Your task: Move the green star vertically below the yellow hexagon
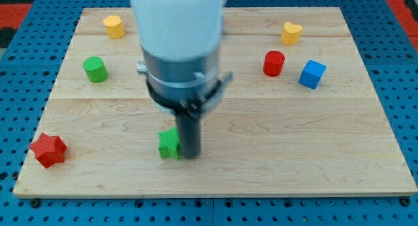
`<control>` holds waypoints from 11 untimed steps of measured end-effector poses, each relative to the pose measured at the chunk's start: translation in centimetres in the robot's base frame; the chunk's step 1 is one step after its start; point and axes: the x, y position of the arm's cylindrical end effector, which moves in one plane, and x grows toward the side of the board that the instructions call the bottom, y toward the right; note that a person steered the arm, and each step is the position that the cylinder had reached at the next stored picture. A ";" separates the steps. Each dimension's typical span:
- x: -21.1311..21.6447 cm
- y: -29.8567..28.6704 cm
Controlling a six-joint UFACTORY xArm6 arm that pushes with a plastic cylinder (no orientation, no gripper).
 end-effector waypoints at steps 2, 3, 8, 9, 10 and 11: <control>-8.3 -8.1; -9.8 -17.2; -15.6 -3.9; -17.8 -9.3; -11.8 -6.5; -10.0 1.6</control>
